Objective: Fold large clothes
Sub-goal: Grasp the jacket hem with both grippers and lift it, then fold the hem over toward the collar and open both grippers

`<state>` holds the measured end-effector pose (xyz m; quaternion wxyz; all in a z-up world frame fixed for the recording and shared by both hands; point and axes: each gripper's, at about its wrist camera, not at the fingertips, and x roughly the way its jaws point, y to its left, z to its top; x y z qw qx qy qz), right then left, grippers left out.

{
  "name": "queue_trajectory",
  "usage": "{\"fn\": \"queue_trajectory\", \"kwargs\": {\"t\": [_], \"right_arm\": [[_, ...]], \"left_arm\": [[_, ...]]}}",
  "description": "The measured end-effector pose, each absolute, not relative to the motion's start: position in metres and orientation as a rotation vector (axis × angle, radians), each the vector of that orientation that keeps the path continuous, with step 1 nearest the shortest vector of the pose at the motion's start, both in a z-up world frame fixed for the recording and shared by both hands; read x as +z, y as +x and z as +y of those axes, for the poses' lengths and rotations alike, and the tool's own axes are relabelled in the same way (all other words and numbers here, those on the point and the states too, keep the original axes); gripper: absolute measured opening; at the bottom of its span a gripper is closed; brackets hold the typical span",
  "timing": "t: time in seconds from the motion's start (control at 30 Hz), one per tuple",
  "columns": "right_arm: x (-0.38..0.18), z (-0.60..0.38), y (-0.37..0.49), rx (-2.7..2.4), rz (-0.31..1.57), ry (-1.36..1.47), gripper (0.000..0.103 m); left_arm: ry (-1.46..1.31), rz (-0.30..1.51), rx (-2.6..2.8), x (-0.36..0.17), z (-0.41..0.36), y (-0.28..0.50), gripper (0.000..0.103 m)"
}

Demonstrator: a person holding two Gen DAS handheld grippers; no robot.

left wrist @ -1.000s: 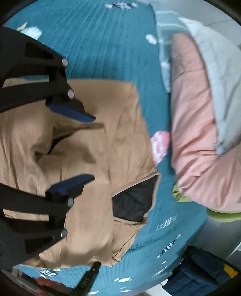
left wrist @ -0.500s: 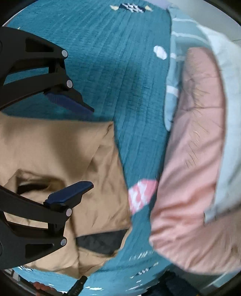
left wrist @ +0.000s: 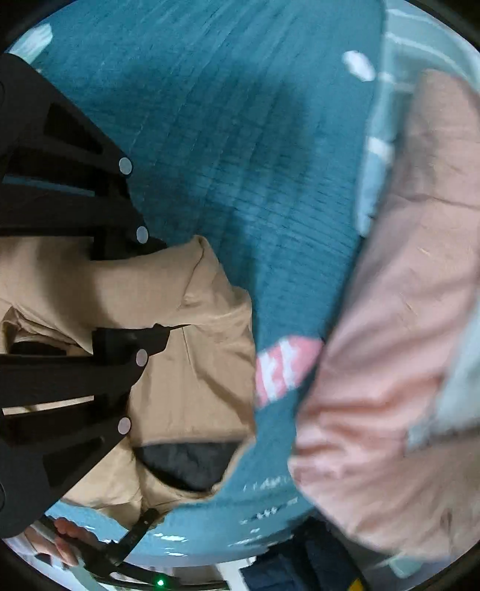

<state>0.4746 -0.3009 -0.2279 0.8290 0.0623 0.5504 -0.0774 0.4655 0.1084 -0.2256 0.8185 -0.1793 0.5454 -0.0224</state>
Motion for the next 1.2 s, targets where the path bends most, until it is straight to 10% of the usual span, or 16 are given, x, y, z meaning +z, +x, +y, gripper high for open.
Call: {"fn": "queue_trajectory", "kwargs": {"t": [0.63, 1.2], "right_arm": [[-0.072, -0.276, 0.283, -0.152, 0.926, 0.002, 0.01], [-0.162, -0.278, 0.115, -0.124, 1.105, -0.092, 0.014]], "left_arm": [[-0.251, 1.006, -0.069, -0.07, 0.087, 0.289, 0.019], [-0.201, 1.141, -0.132, -0.159, 0.082, 0.107, 0.021]]}}
